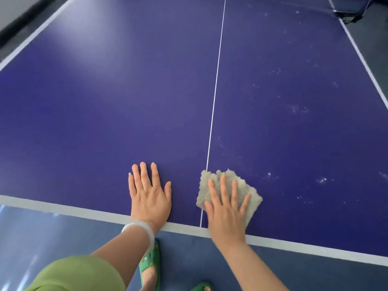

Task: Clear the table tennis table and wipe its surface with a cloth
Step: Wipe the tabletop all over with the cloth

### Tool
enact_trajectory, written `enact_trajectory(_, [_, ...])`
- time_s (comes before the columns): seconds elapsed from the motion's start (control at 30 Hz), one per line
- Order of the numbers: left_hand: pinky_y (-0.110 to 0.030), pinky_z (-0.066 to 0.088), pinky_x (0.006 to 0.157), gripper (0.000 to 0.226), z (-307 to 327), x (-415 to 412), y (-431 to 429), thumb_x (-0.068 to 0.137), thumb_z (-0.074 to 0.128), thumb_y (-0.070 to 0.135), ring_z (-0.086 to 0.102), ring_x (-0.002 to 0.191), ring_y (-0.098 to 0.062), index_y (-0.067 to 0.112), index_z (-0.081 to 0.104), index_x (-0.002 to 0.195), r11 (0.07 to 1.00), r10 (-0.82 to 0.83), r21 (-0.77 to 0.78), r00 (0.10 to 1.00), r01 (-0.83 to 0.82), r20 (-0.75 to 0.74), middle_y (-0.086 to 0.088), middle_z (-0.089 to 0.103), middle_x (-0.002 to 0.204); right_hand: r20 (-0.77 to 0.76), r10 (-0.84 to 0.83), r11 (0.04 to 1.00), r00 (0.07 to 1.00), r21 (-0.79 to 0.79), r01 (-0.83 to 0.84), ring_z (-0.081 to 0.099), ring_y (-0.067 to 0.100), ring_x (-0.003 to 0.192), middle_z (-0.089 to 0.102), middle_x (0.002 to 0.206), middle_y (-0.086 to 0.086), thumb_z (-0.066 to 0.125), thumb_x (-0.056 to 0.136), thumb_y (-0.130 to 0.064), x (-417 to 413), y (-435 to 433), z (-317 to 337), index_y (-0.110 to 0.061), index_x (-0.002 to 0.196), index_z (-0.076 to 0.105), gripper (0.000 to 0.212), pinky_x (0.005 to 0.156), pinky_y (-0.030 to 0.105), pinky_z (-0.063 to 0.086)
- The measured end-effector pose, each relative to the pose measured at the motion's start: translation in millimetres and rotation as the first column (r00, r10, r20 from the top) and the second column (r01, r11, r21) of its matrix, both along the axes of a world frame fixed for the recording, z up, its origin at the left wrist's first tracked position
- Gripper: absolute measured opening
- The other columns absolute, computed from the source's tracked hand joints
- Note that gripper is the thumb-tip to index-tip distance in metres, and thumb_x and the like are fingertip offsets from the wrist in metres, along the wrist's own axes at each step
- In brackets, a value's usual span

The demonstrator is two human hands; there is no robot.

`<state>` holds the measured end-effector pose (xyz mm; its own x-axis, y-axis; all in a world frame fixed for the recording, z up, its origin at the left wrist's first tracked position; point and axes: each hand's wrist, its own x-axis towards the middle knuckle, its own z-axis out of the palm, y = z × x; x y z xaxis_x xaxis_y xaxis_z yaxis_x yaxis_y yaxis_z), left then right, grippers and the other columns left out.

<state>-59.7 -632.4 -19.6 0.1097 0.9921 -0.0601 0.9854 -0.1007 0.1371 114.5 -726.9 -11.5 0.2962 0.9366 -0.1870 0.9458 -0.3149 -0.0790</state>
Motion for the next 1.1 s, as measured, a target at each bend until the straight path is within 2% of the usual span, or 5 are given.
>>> enact_trajectory(0.17, [-0.052,0.01,0.121,0.072,-0.5,1.1,1.8,0.096,0.018,0.05,0.014,0.148,-0.039,0.005,0.03,0.151,1.0,0.0,0.011,1.0,0.001,-0.008,-0.023,0.026,0.157,-0.016,0.149,0.989,0.989,-0.018,-0.149,-0.014,0.027,0.152,-0.018,0.164,-0.004,0.006,0.1,-0.052,23.4,52.9,-2.9,-0.039,0.156,-0.006,0.058,0.118,0.064,-0.001])
enact_trajectory(0.57, [-0.052,0.01,0.121,0.07,-2.2,0.4,2.6,0.097,0.021,0.049,0.013,0.148,-0.04,0.005,0.03,0.151,1.0,-0.01,0.025,1.0,0.01,-0.025,-0.024,0.025,0.156,-0.086,-0.097,0.994,0.992,-0.054,0.092,-0.028,0.031,0.147,-0.031,0.16,-0.005,0.011,0.1,-0.051,16.5,79.7,-4.4,-0.046,0.145,-0.031,0.062,0.113,0.067,-0.014])
enact_trajectory(0.77, [-0.05,0.006,0.122,0.07,-1.6,1.1,2.5,0.099,0.015,0.05,0.007,0.15,-0.037,0.008,0.023,0.154,1.0,-0.003,0.005,0.999,0.003,-0.051,-0.021,0.021,0.159,-0.047,0.068,0.992,0.997,-0.101,-0.072,-0.022,0.029,0.149,-0.022,0.163,-0.007,0.012,0.102,-0.052,74.9,171.9,-1.6,-0.045,0.152,-0.012,0.056,0.113,0.068,-0.009])
enact_trajectory(1.0, [-0.052,0.009,0.121,0.07,-2.4,0.8,2.3,0.098,0.021,0.049,0.01,0.149,-0.039,0.006,0.026,0.153,1.0,-0.003,0.003,0.998,0.003,-0.062,-0.023,0.023,0.158,-0.009,-0.438,0.898,0.899,-0.056,0.437,-0.012,0.029,0.151,-0.011,0.166,0.0,0.013,0.103,-0.048,91.8,134.5,-3.2,-0.026,0.158,-0.004,0.062,0.117,0.065,0.0])
enact_trajectory(1.1, [-0.052,0.009,0.121,0.071,-2.2,0.3,2.3,0.098,0.019,0.049,0.01,0.149,-0.039,0.005,0.026,0.153,1.0,-0.004,0.001,0.998,0.004,-0.061,-0.023,0.023,0.158,-0.007,-0.196,0.98,0.981,0.033,0.196,-0.011,0.03,0.152,-0.01,0.165,0.004,0.018,0.102,-0.046,19.8,112.4,-7.4,-0.021,0.158,-0.003,0.065,0.12,0.057,-0.004])
